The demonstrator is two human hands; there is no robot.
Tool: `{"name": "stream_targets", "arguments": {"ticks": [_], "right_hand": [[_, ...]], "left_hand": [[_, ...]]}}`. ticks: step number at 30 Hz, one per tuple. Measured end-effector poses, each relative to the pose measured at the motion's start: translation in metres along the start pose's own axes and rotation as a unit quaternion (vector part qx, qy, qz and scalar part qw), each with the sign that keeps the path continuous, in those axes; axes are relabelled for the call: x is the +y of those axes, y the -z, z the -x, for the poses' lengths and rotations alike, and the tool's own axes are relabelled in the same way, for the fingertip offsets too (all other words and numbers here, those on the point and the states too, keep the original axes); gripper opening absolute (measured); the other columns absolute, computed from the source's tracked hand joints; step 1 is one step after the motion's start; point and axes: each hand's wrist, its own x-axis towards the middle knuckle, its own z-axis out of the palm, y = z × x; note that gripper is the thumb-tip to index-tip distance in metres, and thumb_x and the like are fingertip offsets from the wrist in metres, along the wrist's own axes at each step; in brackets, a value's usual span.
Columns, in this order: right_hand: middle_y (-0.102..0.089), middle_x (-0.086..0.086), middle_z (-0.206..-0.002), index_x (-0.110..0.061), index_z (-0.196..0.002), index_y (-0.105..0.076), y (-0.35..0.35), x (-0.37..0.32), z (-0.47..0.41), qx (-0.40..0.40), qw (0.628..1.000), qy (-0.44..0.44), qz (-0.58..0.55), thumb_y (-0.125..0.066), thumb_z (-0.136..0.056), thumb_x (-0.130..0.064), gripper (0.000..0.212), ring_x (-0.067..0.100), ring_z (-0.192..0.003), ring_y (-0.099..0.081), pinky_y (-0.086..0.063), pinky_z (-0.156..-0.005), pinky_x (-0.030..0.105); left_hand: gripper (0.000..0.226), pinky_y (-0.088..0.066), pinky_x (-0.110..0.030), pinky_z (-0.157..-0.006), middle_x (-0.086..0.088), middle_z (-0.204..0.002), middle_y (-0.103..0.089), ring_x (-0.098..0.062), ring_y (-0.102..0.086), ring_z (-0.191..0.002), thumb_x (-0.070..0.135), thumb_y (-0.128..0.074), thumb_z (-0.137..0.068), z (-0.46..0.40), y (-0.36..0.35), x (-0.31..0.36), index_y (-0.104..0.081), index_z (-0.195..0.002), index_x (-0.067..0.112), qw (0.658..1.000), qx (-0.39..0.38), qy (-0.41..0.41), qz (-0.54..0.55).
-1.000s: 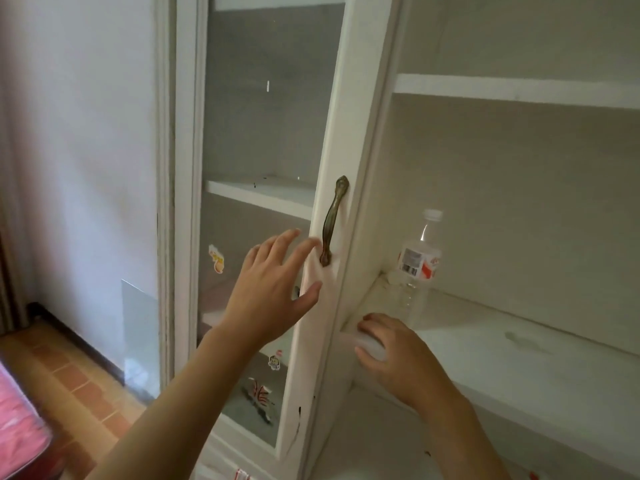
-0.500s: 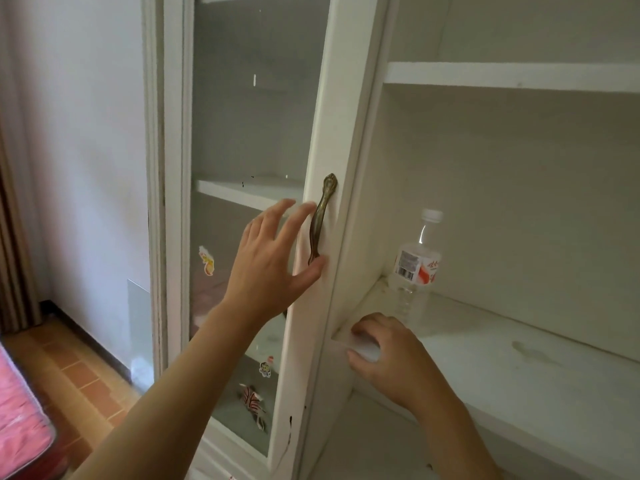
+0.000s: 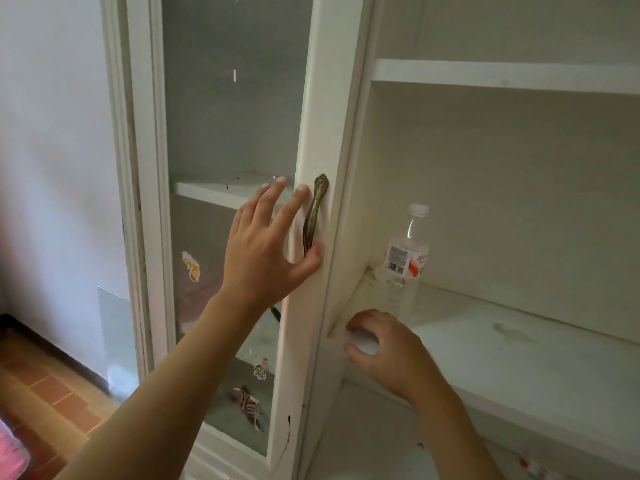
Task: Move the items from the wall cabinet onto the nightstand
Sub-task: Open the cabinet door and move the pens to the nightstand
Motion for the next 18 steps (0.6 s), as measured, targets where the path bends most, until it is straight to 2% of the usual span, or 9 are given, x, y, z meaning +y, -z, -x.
{"name": "stream_targets", "arguments": {"ticks": [8, 11, 15, 18], "right_hand": [[-0.066, -0.025, -0.119, -0.036, -0.119, -0.070, 0.003, -0.007, 0.003, 0.005, 0.999, -0.025, -0.030, -0.069, -0.085, -0.051, 0.037, -0.003, -0.112, -0.060, -0.052, -0.101, 0.030], [-0.068, -0.025, -0.117, -0.033, -0.116, -0.073, 0.004, -0.010, 0.006, 0.031, 0.998, -0.019, -0.053, -0.074, -0.085, -0.044, 0.032, -0.005, -0.111, -0.062, -0.053, -0.100, 0.032], [-0.065, -0.022, -0.128, -0.030, -0.124, -0.072, 0.009, -0.022, 0.014, 0.116, 0.992, 0.035, -0.037, -0.078, -0.086, -0.038, 0.039, -0.005, -0.122, -0.057, -0.048, -0.106, 0.031], [-0.060, -0.017, -0.142, -0.029, -0.135, -0.066, 0.021, -0.045, 0.017, 0.156, 0.983, 0.096, 0.003, -0.075, -0.087, -0.046, 0.052, -0.003, -0.135, -0.049, -0.038, -0.114, 0.025]], "left_hand": [[0.075, -0.035, -0.052, -0.118, -0.008, -0.161, -0.038, -0.029, -0.032, -0.151, 0.050, -0.066, -0.089, 0.005, 0.008, 0.000, -0.042, -0.155, 0.023, 1.000, 0.001, -0.006, 0.015], [0.076, -0.035, -0.052, -0.118, -0.008, -0.162, -0.038, -0.028, -0.032, -0.151, 0.049, -0.067, -0.089, 0.009, 0.015, -0.001, -0.042, -0.155, 0.023, 1.000, 0.006, -0.012, 0.026], [0.076, -0.035, -0.052, -0.118, -0.007, -0.163, -0.037, -0.026, -0.032, -0.151, 0.050, -0.066, -0.089, 0.012, 0.026, -0.004, -0.041, -0.156, 0.024, 0.999, 0.003, -0.019, 0.042], [0.074, -0.037, -0.053, -0.117, -0.008, -0.161, -0.039, -0.026, -0.035, -0.150, 0.048, -0.066, -0.090, 0.015, 0.035, -0.006, -0.043, -0.155, 0.021, 0.998, 0.011, -0.033, 0.054]]}}
